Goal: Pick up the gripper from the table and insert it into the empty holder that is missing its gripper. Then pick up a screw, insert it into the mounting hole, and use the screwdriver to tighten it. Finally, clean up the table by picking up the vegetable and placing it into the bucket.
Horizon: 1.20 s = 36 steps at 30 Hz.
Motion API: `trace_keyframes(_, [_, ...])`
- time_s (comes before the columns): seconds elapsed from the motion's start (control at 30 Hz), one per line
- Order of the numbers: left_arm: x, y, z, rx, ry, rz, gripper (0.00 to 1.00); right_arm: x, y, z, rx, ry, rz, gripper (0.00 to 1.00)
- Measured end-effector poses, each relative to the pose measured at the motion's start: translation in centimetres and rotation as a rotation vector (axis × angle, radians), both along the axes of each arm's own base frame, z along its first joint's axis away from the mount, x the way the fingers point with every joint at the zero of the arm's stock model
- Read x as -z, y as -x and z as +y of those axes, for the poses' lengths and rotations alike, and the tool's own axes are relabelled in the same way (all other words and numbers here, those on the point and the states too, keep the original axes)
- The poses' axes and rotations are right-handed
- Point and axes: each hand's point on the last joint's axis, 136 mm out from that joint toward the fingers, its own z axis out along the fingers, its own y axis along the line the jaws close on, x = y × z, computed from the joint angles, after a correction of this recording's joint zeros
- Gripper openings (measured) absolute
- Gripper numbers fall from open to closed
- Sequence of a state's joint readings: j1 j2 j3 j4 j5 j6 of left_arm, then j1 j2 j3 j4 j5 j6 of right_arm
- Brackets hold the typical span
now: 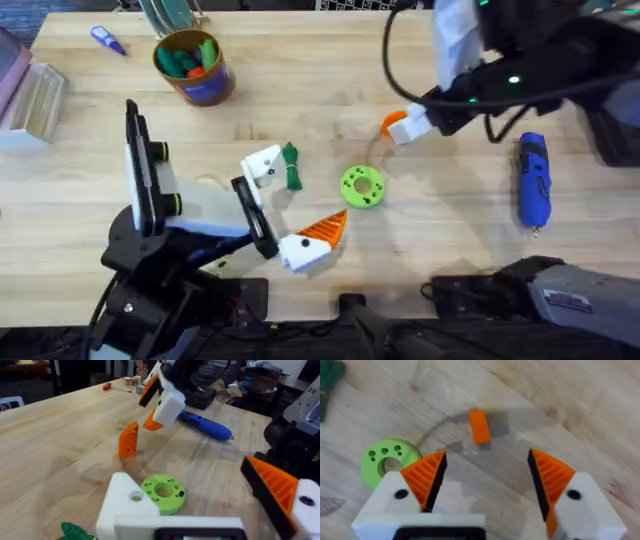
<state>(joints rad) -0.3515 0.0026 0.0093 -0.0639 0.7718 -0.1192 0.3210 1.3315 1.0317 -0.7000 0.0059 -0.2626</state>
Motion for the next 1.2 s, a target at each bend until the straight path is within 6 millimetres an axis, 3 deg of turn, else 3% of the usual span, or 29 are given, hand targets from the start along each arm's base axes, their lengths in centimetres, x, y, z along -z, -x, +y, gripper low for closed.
trace_keyframes(0.23, [0.0, 0.0, 0.0, 0.002, 0.000, 0.000, 0.985, 2.8, -1.3, 0.6, -0.006, 0.016, 0.049, 0.990])
trace_keyframes(0.5, [0.0, 0.0, 0.0, 0.002, 0.000, 0.000, 0.985, 3.4, -2.4, 1.0, 0.012, 0.002, 0.033, 0.957])
trace_keyframes(0.57, [0.0, 0.0, 0.0, 0.002, 0.000, 0.000, 0.985, 3.5, -2.5, 1.1, 0.015, 0.000, 0.034, 0.845])
trace_keyframes(0.7, [0.0, 0.0, 0.0, 0.002, 0.000, 0.000, 0.985, 3.9, -2.6, 1.1, 0.019, 0.001, 0.043, 0.713])
trace_keyframes(0.87, [0.0, 0.0, 0.0, 0.002, 0.000, 0.000, 0.985, 3.9, -2.6, 1.1, 0.025, -0.002, 0.044, 0.399])
trace_keyframes(0.93, [0.0, 0.0, 0.0, 0.002, 0.000, 0.000, 0.985, 3.9, -2.7, 1.1, 0.033, -0.008, 0.042, 0.156])
trace_keyframes(1.0, [0.0, 0.0, 0.0, 0.002, 0.000, 0.000, 0.985, 3.8, -2.8, 1.2, 0.040, -0.015, 0.039, 0.034])
trace_keyframes(1.2, [0.0, 0.0, 0.0, 0.003, 0.000, 0.000, 0.985, 3.7, -2.4, 1.1, 0.057, -0.020, 0.052, 0.014])
